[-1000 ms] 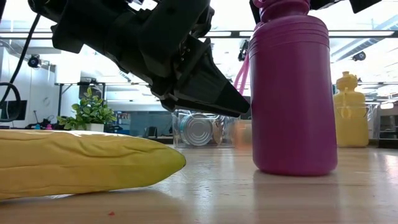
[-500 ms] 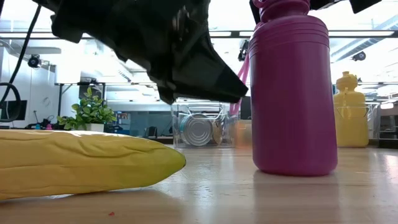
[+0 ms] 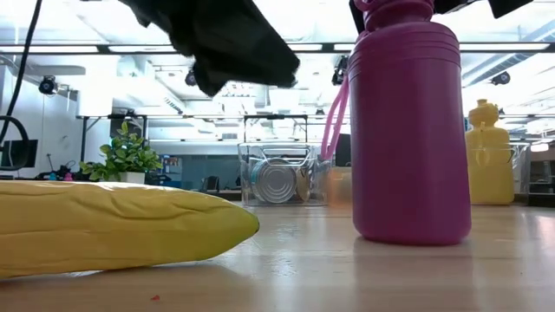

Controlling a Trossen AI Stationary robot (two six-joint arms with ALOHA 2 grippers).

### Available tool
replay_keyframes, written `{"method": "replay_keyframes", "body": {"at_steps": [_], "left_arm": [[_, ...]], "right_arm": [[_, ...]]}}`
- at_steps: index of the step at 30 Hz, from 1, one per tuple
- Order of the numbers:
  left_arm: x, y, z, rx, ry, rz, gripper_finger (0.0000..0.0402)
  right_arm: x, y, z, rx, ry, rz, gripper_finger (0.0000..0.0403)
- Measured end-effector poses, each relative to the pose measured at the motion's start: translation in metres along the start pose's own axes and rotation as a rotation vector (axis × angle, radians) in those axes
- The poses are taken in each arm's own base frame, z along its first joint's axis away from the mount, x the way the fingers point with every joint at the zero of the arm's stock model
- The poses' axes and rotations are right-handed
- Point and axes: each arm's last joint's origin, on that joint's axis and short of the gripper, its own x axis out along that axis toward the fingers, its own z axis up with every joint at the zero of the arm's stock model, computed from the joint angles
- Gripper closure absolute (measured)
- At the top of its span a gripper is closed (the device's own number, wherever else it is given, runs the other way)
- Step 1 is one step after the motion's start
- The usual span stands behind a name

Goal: Pick & Place Food Item
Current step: Put the violet tumbler into the right transparent bin

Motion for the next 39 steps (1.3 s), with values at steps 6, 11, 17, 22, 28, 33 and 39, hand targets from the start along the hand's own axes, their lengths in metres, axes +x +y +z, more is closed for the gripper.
{"method": "replay_keyframes", "body": {"at_steps": [6,11,17,22,28,33,39], "left_arm": [[-0.034,0.003,0.016,0.006,0.006,-0.004,0.0284],[-0.061,0.009,0.029,0.024,-0.012,-0.003,0.0284],[-0.08,0.013,0.039,0.06,-0.055,-0.018,0.0284],[-0.083,0.014,0.039,0.063,-0.055,-0.003,0.0284],[-0.083,0.014,0.039,0.061,-0.055,0.004,0.0284],[-0.083,0.014,0.039,0.062,-0.054,0.003,0.0284],[-0.083,0.013,0.038,0.065,-0.051,0.002,0.0284]], "right_arm": [[-0.002,0.0,0.001,0.022,-0.002,-0.009,0.0339],[-0.005,0.0,0.002,0.042,0.002,-0.013,0.0339],[-0.012,-0.001,0.004,0.051,0.014,-0.087,0.0339],[-0.019,0.001,0.01,0.051,-0.009,-0.087,0.0339],[-0.035,0.001,0.019,0.076,-0.041,-0.152,0.0339],[-0.061,0.002,0.026,0.124,-0.06,-0.283,0.0339],[-0.101,0.001,0.032,0.2,-0.108,-0.512,0.034]]}}
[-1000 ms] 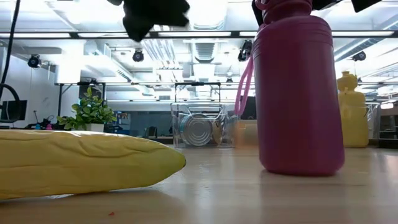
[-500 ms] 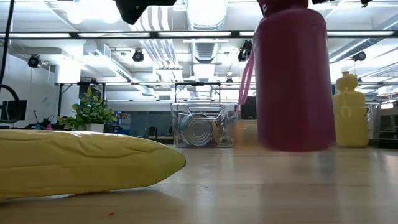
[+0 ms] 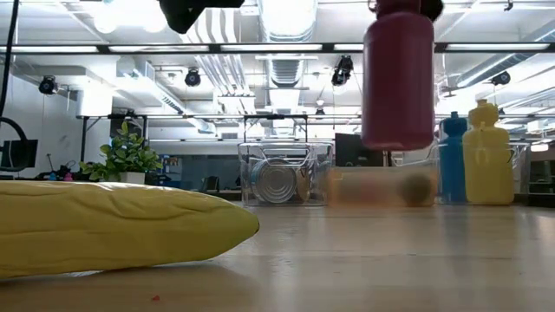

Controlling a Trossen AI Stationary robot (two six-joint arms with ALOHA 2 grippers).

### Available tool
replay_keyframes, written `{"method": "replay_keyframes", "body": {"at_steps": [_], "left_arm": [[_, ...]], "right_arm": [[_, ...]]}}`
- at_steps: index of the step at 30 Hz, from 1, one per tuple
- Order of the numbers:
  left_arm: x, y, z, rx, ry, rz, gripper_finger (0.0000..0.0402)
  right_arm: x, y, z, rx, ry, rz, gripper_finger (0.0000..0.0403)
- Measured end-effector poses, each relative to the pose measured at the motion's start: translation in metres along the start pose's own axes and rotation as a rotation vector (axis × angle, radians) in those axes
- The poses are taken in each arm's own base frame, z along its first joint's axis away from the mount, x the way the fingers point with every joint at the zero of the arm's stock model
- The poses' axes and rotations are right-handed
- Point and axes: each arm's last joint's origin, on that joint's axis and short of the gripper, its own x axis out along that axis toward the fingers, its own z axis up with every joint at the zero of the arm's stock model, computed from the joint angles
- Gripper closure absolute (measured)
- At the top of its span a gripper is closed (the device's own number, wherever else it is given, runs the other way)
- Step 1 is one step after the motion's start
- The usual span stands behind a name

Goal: Pick & Place Food Item
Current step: Put the violet tumbler into the right transparent bin

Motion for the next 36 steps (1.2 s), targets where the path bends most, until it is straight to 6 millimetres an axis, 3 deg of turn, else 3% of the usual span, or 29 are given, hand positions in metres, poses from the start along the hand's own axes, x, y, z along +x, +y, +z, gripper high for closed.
{"method": "replay_keyframes", "body": {"at_steps": [9,13,19,36], "left_arm": [[0.0,0.0,-0.001,0.003,0.006,0.002,0.0284],[0.0,0.0,-0.001,0.002,0.006,0.003,0.0284],[0.0,0.0,0.0,-0.001,0.002,0.002,0.0284],[0.0,0.0,0.001,-0.004,-0.007,0.0,0.0284]], "right_arm": [[-0.054,-0.031,0.015,0.134,-0.163,-0.434,0.034],[-0.074,-0.04,0.03,0.167,-0.244,-0.555,0.034],[-0.094,-0.052,0.042,0.185,-0.225,-0.727,0.034],[-0.104,-0.089,0.026,0.338,-0.145,-1.087,0.034]]}}
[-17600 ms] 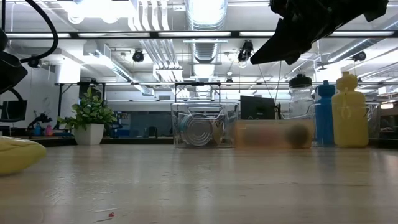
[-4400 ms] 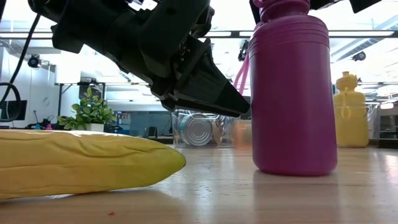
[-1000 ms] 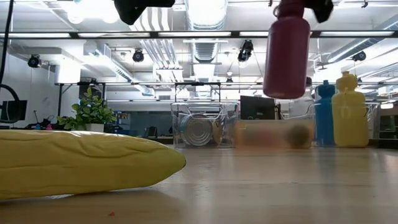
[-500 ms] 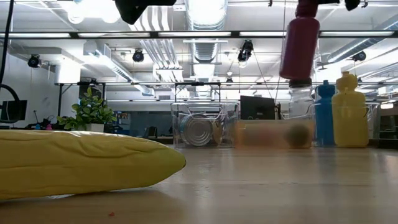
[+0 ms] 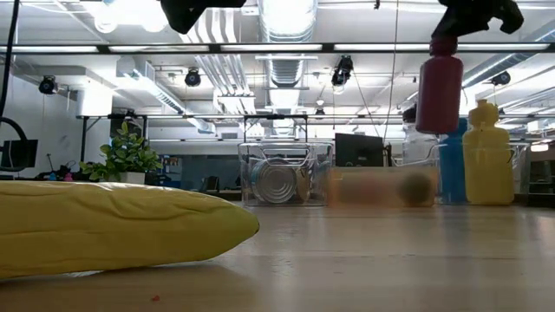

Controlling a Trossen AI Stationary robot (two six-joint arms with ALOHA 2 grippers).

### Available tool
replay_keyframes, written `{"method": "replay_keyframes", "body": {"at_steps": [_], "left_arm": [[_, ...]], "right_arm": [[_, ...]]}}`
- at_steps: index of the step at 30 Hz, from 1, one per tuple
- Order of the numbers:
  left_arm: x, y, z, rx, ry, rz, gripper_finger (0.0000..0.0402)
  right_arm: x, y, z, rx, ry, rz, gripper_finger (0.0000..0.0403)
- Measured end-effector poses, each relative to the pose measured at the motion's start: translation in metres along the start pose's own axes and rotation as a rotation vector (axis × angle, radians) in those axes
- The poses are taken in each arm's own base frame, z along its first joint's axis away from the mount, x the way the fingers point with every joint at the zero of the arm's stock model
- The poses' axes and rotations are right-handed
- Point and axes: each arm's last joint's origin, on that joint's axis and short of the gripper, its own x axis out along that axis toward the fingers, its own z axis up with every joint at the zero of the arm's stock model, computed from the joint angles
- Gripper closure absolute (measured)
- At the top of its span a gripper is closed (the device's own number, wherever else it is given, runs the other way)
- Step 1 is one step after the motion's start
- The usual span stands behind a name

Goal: Pick & Place Food Item
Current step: Put the violet tumbler into the right transparent bin

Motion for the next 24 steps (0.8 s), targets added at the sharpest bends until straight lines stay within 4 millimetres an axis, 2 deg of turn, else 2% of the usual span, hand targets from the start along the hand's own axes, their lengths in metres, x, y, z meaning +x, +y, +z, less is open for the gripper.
{"method": "replay_keyframes", "body": {"at_steps": [10,24], "left_arm": [[0.0,0.0,0.0,0.001,0.001,0.0,0.0284],[0.0,0.0,-0.001,0.001,0.002,0.0,0.0284]], "right_arm": [[0.018,0.004,-0.016,-0.049,0.059,-0.072,0.034],[0.029,0.002,-0.044,-0.004,0.095,-0.125,0.034]]}}
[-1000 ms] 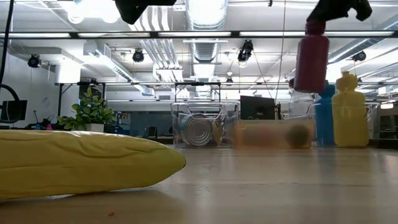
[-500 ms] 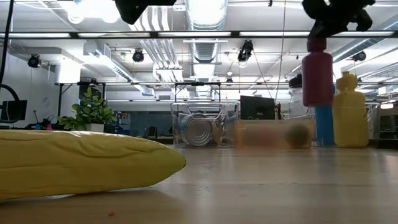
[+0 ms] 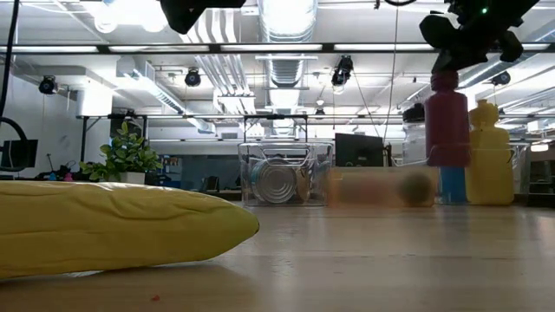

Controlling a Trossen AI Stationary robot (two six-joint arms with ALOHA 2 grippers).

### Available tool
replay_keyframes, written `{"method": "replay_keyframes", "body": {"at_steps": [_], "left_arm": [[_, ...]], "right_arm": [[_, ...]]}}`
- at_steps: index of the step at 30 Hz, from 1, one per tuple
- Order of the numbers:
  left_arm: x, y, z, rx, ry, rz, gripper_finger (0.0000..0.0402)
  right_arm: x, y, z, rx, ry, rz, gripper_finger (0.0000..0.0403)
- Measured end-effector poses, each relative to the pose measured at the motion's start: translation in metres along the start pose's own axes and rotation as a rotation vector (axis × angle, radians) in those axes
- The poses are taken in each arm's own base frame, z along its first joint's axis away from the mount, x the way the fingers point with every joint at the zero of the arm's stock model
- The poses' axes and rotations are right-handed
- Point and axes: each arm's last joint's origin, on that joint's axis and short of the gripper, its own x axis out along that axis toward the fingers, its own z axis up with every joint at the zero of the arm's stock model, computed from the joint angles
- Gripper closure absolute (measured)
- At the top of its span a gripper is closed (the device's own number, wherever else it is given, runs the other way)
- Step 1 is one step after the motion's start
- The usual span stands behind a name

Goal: Pick & Place Food Item
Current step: Put the violet tumbler into the right transparent bin, then put the yellow banana into the orange bin

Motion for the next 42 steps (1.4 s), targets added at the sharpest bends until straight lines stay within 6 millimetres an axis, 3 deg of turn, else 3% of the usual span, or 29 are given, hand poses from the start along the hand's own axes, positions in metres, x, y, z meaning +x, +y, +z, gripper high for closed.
{"method": "replay_keyframes", "body": {"at_steps": [15,23,37,42], "left_arm": [[0.0,0.0,0.0,-0.025,0.0,0.0,0.0284],[0.0,0.0,0.0,-0.025,0.0,0.0,0.0284],[0.0,0.0,0.0,-0.025,0.0,0.0,0.0284],[0.0,0.0,0.0,-0.025,0.0,0.0,0.0284]], "right_arm": [[0.014,0.004,-0.031,-0.005,0.059,-0.04,0.0339],[0.015,0.003,-0.035,0.026,0.072,-0.039,0.0337],[0.015,0.003,-0.035,0.036,0.073,-0.037,0.0242],[0.011,0.006,-0.025,0.049,0.086,0.0,0.0213]]}}
